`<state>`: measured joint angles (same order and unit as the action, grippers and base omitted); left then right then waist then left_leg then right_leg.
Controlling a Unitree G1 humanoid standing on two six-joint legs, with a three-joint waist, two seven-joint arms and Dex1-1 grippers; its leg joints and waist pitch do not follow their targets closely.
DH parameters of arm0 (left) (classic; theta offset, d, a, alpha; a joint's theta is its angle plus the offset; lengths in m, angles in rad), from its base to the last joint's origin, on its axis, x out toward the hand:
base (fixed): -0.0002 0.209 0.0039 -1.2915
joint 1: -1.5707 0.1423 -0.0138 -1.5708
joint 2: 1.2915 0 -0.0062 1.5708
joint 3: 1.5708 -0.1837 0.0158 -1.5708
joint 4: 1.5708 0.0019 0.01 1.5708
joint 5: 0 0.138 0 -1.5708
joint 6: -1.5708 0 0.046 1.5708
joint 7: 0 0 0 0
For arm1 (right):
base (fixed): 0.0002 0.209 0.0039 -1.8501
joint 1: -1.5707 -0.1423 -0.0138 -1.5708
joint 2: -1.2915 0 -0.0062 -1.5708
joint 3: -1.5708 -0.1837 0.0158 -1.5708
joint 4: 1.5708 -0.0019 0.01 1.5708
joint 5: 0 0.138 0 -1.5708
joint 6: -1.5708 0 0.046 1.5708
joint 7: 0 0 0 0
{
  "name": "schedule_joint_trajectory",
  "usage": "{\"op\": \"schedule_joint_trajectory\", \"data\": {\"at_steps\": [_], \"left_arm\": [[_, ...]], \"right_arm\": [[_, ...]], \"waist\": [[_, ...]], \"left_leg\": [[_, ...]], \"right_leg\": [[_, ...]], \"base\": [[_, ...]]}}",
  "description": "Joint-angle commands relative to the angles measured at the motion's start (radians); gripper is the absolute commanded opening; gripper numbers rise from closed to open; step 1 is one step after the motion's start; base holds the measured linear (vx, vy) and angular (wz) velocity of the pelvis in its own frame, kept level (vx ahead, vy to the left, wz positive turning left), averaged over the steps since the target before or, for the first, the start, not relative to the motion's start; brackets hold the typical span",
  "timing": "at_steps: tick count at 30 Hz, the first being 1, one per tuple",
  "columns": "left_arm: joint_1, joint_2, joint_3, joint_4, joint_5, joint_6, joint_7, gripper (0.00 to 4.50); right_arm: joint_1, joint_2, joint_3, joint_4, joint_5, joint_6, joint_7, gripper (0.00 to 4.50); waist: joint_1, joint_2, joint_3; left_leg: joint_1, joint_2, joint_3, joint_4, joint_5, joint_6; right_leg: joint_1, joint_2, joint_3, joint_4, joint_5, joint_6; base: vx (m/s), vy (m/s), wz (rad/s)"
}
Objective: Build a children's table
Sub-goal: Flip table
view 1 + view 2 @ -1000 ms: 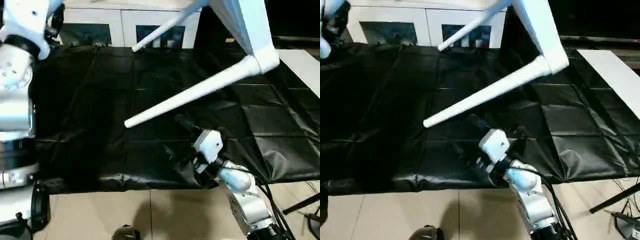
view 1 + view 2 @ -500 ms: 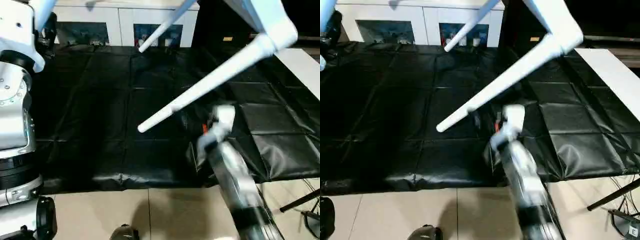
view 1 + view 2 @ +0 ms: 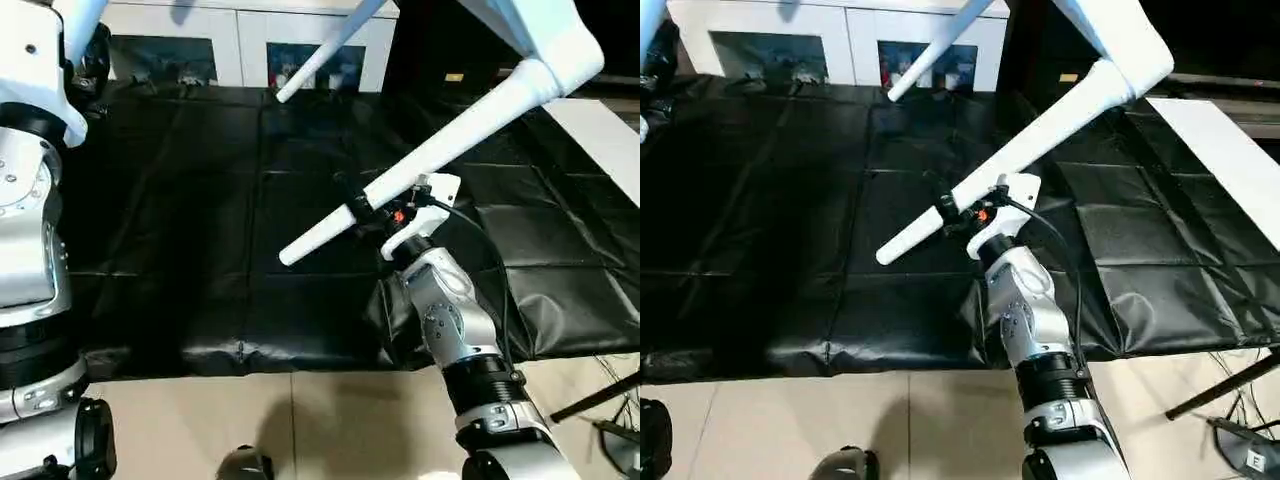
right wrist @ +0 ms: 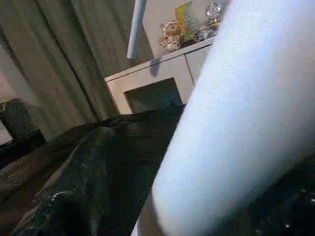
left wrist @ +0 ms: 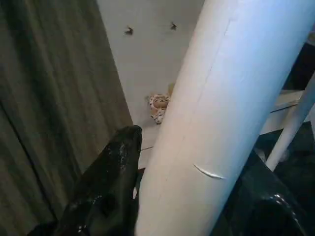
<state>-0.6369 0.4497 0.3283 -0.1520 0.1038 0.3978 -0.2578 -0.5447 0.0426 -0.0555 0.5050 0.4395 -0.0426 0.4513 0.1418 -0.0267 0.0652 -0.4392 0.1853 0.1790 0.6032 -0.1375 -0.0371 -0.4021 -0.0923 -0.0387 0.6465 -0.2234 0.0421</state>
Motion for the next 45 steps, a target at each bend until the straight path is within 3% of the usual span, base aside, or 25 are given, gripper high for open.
{"op": "schedule_joint_trajectory", "data": {"at_steps": [1,6,18,25,28,30,31,34,38,45], "left_arm": [[-0.025,-0.019,0.066,-0.062,-0.062,0.000,0.061,2.09],[-0.019,-0.021,0.073,-0.058,-0.055,0.005,0.077,2.09],[-0.007,-0.019,0.075,-0.057,-0.054,0.007,0.092,2.09],[0.022,-0.022,0.082,-0.062,-0.056,-0.001,0.094,2.07],[0.054,-0.033,0.095,-0.058,-0.060,-0.025,0.105,2.06],[0.082,-0.039,0.108,-0.054,-0.061,-0.050,0.114,2.03],[0.082,-0.039,0.108,-0.054,-0.061,-0.050,0.114,2.02],[0.164,-0.058,0.145,-0.036,-0.067,-0.117,0.134,1.98],[0.254,-0.076,0.167,0.004,-0.070,-0.185,0.137,1.80],[0.366,-0.102,0.143,0.044,-0.066,-0.260,0.131,1.57]], "right_arm": [[0.008,-0.007,-0.023,0.008,0.008,0.016,0.011,3.42],[0.010,-0.016,-0.029,-0.009,0.012,0.024,0.013,3.04],[-0.003,-0.027,-0.040,-0.009,0.005,0.019,0.042,1.99],[-0.001,-0.045,-0.037,-0.029,-0.008,0.004,0.051,1.78],[0.007,-0.065,-0.025,-0.065,-0.061,-0.043,0.039,1.76],[0.021,-0.079,-0.014,-0.111,-0.089,-0.069,0.033,1.74],[0.021,-0.079,-0.014,-0.111,-0.089,-0.069,0.033,1.74],[0.063,-0.121,0.010,-0.232,-0.142,-0.086,0.033,1.74],[0.113,-0.163,0.023,-0.344,-0.182,-0.082,0.033,1.73],[0.193,-0.195,0.040,-0.443,-0.224,-0.066,0.012,1.72]], "waist": [[-0.005,0.010,-0.092],[-0.006,0.013,-0.092],[-0.006,0.008,-0.093],[-0.004,0.009,-0.093],[-0.003,0.010,-0.092],[-0.002,0.002,-0.092],[0.000,0.004,-0.093],[0.000,0.001,-0.093],[-0.001,0.000,-0.089],[0.000,0.011,-0.086]], "left_leg": [[0.053,0.034,-0.010,-0.067,-0.132,-0.008],[0.054,0.034,-0.011,-0.068,-0.138,-0.014],[0.052,0.034,-0.010,-0.066,-0.132,-0.006],[0.054,0.035,-0.010,-0.065,-0.130,-0.003],[0.055,0.036,-0.010,-0.066,-0.140,-0.006],[0.053,0.036,-0.010,-0.066,-0.138,-0.011],[0.052,0.035,-0.009,-0.065,-0.127,-0.007],[0.050,0.035,-0.010,-0.064,-0.117,0.000],[0.052,0.036,-0.011,-0.067,-0.151,-0.003],[0.071,0.044,-0.019,-0.082,-0.318,-0.075]], "right_leg": [[0.034,-0.038,0.022,-0.050,0.122,-0.211],[0.033,-0.038,0.022,-0.050,0.110,-0.210],[0.035,-0.038,0.022,-0.049,0.114,-0.215],[0.033,-0.038,0.021,-0.050,0.106,-0.219],[0.032,-0.037,0.021,-0.051,0.100,-0.215],[0.035,-0.038,0.022,-0.052,0.102,-0.209],[0.036,-0.038,0.022,-0.050,0.113,-0.202],[0.037,-0.037,0.022,-0.051,0.125,-0.191],[0.034,-0.036,0.024,-0.059,0.078,-0.176],[0.018,-0.030,0.024,-0.067,0.017,-0.150]], "base": [[0.000,0.000,0.00],[0.000,0.000,0.00],[0.000,0.000,0.00],[0.000,0.000,0.00],[0.000,0.000,0.00],[0.000,0.000,0.00],[0.000,0.000,0.00],[0.000,0.000,0.00],[0.000,0.000,0.00],[0.000,0.000,0.00]]}}
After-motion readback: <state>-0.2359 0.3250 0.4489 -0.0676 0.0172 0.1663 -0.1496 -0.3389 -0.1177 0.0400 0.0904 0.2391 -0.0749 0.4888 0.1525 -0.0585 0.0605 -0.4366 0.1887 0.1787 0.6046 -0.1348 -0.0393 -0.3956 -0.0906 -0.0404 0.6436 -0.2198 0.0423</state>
